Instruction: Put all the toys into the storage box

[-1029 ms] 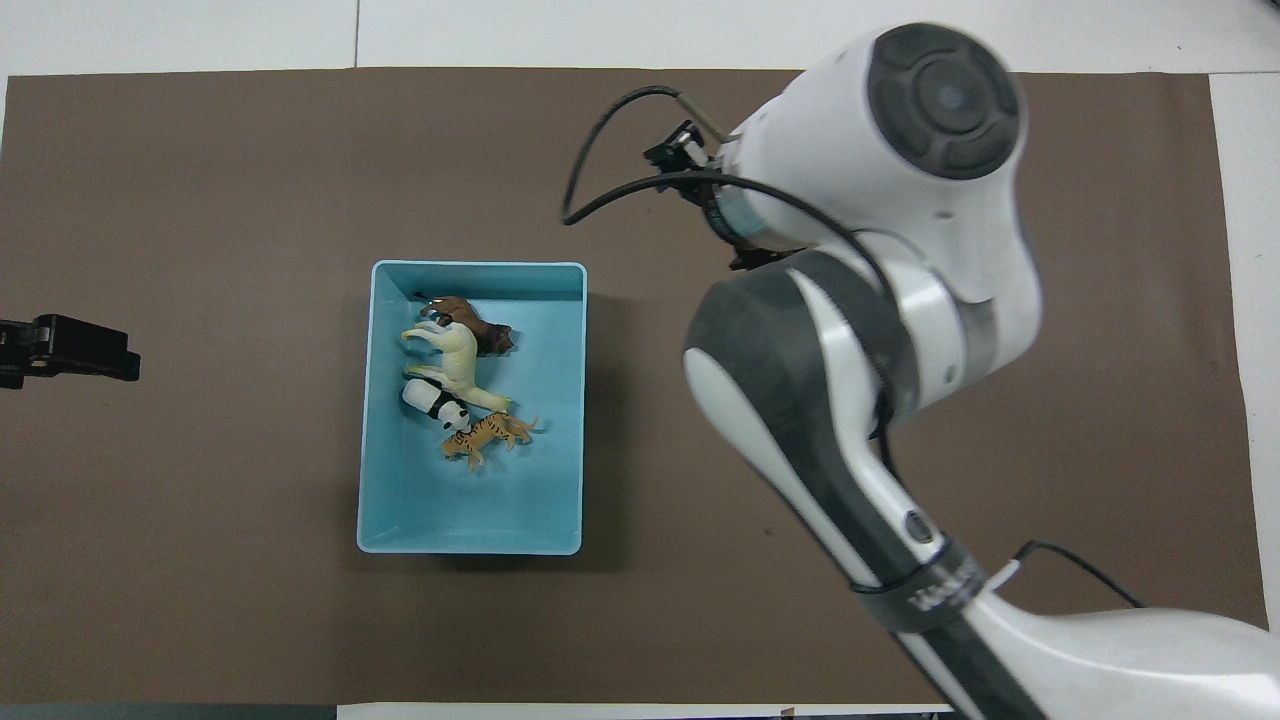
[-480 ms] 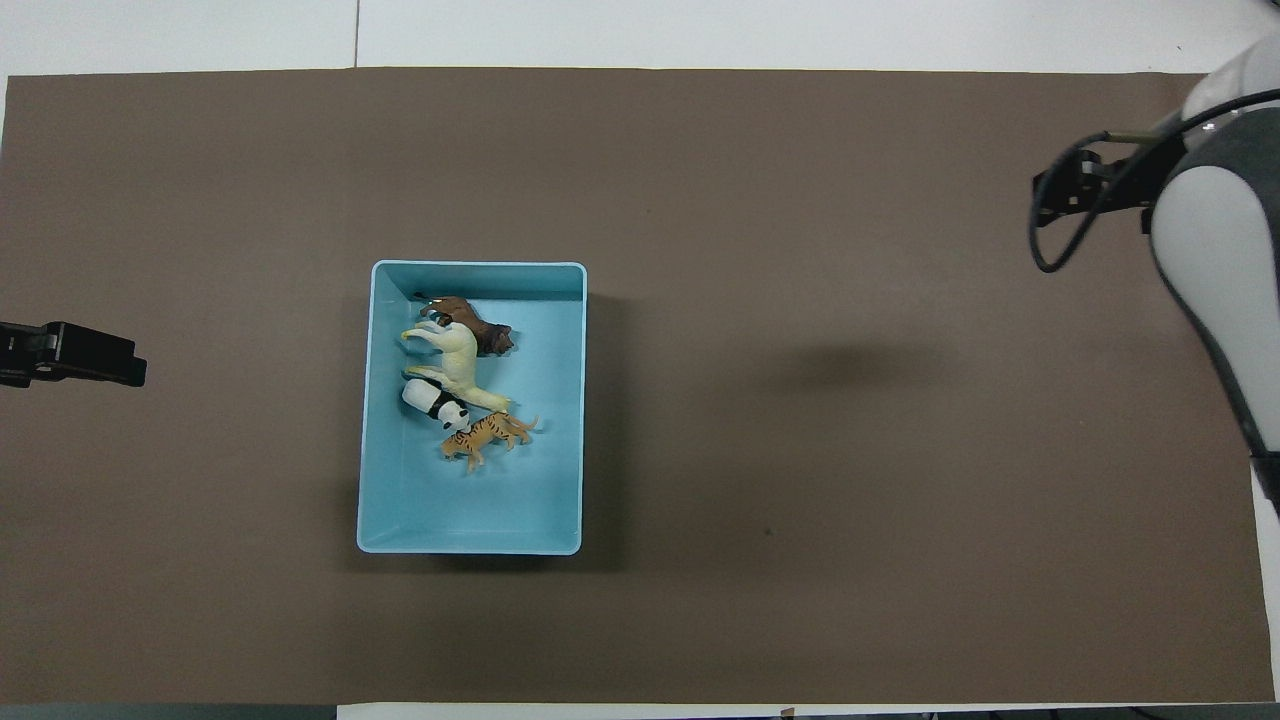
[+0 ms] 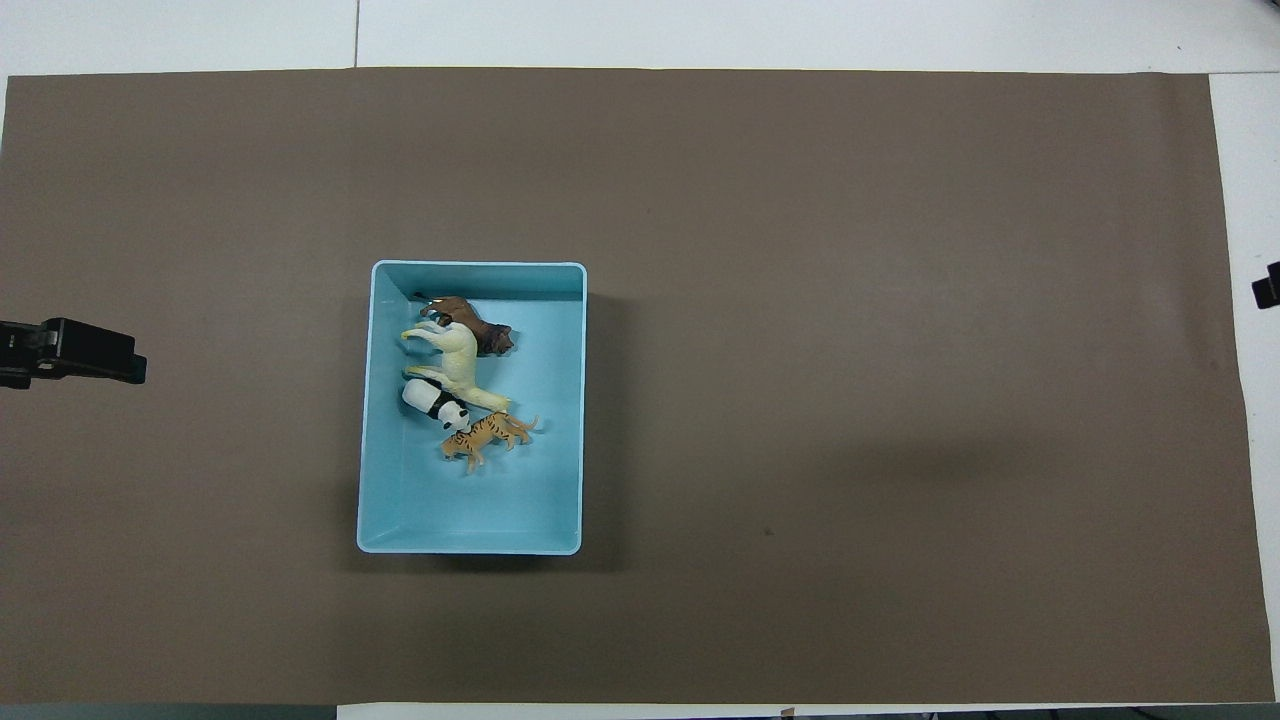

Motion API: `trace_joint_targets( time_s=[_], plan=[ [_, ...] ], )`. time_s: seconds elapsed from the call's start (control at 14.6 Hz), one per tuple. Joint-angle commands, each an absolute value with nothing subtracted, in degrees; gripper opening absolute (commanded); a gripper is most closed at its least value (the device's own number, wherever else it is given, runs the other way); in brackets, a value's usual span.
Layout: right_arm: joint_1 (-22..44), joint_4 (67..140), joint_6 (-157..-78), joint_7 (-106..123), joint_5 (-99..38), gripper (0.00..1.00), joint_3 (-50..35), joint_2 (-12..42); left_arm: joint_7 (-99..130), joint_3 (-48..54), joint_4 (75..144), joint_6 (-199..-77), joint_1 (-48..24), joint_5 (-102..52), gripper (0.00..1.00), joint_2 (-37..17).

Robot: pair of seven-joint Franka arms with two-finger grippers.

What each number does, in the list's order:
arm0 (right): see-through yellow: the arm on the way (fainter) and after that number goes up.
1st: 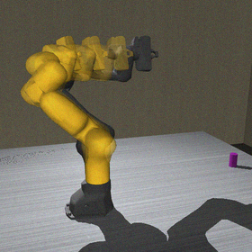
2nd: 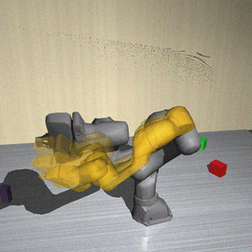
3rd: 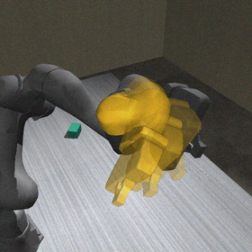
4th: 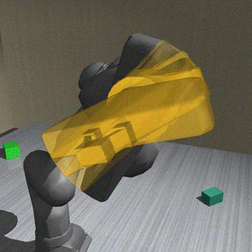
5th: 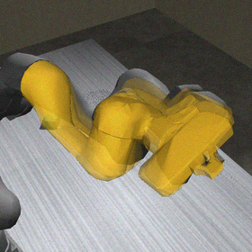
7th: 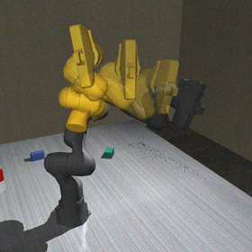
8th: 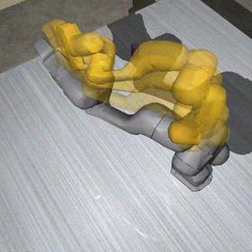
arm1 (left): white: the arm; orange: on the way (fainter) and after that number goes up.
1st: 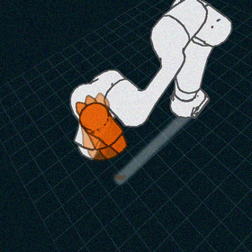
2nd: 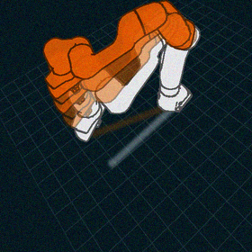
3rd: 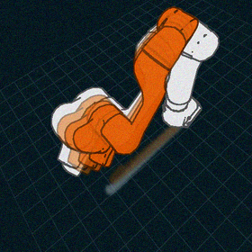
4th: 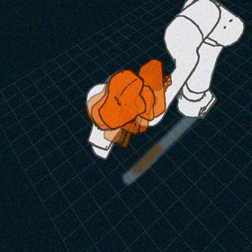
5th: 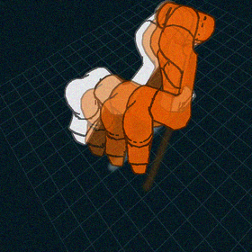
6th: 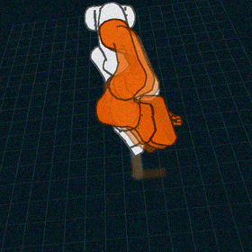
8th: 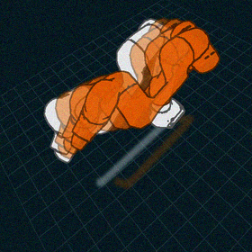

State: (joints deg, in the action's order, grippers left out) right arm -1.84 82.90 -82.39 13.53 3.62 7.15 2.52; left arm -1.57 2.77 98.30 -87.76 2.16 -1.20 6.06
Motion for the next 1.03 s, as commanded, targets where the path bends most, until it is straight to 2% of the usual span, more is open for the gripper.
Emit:
trace_joint_targets(
  time_s=[0.0, 0.14, 0.96],
  plan=[
    [-1.9, 90.6, -79.6, 7.4, 4.5, 1.0, 6.1, -5.3, -0.4, 3.2, 99.8, -88.6, 2.6, -2.0, 1.0, 7.3],
    [-2.0, 93.9, -79.7, 6.9, 2.7, 1.0, 6.1, -7.9, -0.4, 3.2, 99.8, -88.6, 2.6, -2.0, 1.0, 7.3],
    [-3.3, 92.4, -82.4, 6.2, 1.1, 1.0, 5.5, -7.1, -0.4, 3.1, 100.7, -88.6, 3.3, -1.9, 1.0, 7.7]
  ],
)
